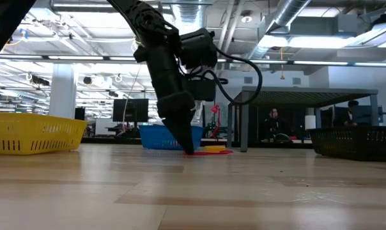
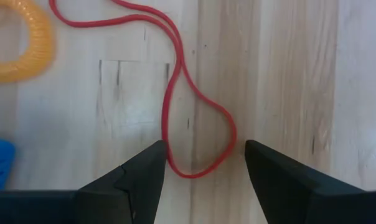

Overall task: Pick & Place Office Desk Supplies
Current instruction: Put the red rubber band into the yellow bin

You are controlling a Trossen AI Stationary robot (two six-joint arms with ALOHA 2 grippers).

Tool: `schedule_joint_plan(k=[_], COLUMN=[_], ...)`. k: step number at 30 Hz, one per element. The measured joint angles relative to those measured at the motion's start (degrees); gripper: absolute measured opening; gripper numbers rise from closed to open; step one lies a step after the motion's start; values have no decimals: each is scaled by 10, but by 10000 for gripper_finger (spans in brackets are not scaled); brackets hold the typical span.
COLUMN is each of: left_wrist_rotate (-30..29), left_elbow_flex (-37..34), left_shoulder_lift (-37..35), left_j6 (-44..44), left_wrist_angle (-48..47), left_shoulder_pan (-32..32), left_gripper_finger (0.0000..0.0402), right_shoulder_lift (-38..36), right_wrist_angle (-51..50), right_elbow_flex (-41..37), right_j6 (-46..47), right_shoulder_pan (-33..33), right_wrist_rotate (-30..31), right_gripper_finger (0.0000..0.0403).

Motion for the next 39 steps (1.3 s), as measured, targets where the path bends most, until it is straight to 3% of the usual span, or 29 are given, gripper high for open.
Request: schedule_joint_plan(k=[5,8,18,28,39], left_wrist_rotate=[5,5,14,14,15], left_elbow_flex=[0,0,-1,-2,-5], left_shoulder_lift=[1,1,2,-5,-94], left_j6=[0,-7,-22,-21,-20], left_wrist_angle=[-4,-9,-24,-38,-95], left_shoulder_pan=[0,0,1,0,0], left_gripper_finger=[209,184,11,0,0], right_shoulder_lift=[0,0,0,0,0], right_wrist_angle=[0,0,0,0,-1], right_elbow_flex=[0,0,0,0,0], right_j6=[3,3,3,3,2], right_shoulder_pan=[4,5,7,7,7], right_wrist_rotate=[0,0,0,0,0], right_gripper_finger=[131,131,131,131,131])
